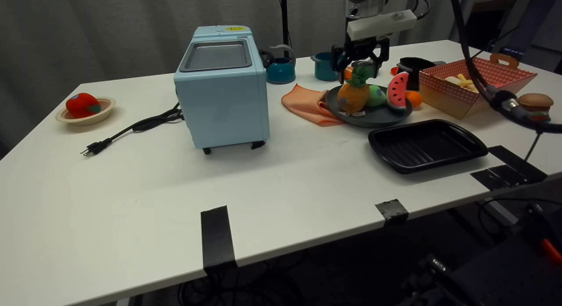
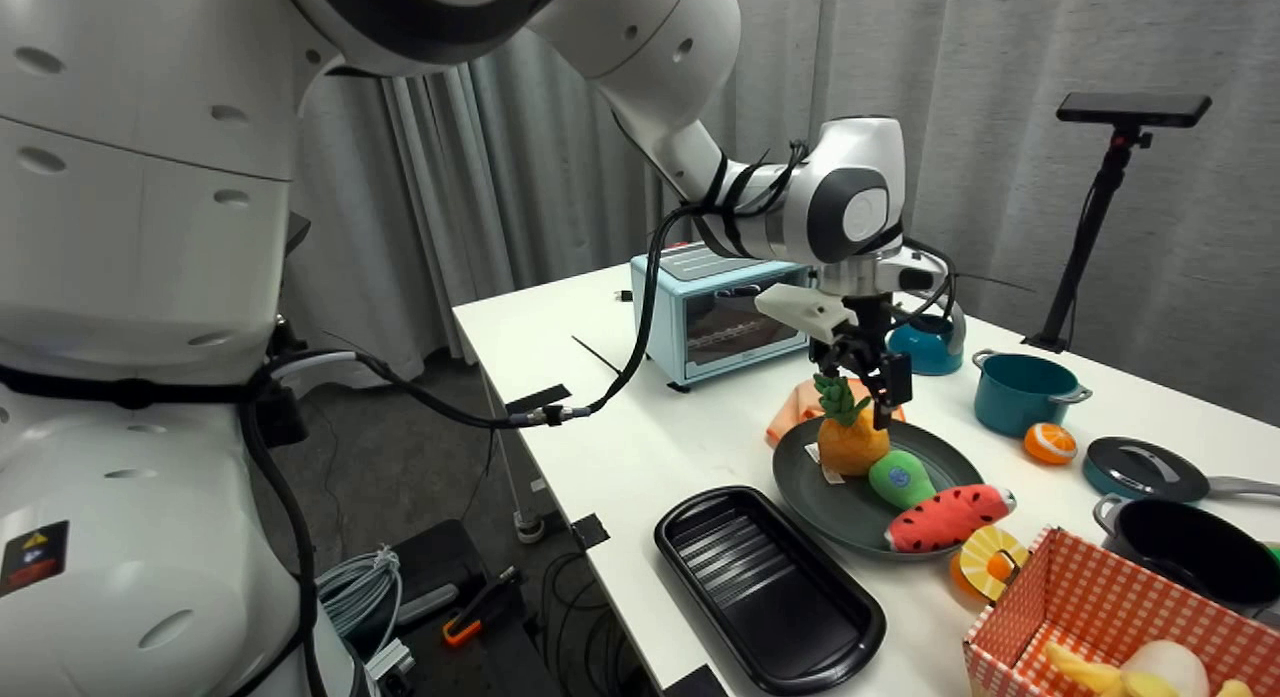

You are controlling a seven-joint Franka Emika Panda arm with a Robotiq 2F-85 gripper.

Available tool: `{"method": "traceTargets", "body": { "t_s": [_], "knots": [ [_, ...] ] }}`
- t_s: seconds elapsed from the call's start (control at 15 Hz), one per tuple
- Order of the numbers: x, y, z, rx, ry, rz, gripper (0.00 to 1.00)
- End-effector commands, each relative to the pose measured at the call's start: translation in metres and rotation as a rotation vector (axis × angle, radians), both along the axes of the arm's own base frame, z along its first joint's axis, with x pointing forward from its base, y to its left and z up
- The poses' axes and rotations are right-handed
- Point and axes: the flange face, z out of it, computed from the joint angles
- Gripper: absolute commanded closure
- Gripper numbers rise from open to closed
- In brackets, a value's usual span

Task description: Put the pineapple plush toy in the black pot and the pear in the box

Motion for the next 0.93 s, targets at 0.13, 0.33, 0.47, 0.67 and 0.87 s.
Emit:
{"method": "traceTargets", "body": {
  "t_s": [0.13, 0.33, 0.47, 0.67, 0.87],
  "knots": [
    [0.008, 0.002, -0.003, -0.009, 0.049, -0.021, 0.42],
    [0.008, 0.003, -0.002, -0.004, 0.074, -0.035, 0.67],
    [0.008, 0.005, 0.003, -0.004, 0.080, -0.035, 0.82],
    [0.009, 0.010, 0.019, 0.002, 0.072, -0.022, 0.99],
    [0.010, 0.018, 0.046, 0.010, 0.033, 0.002, 0.99]
  ]
}}
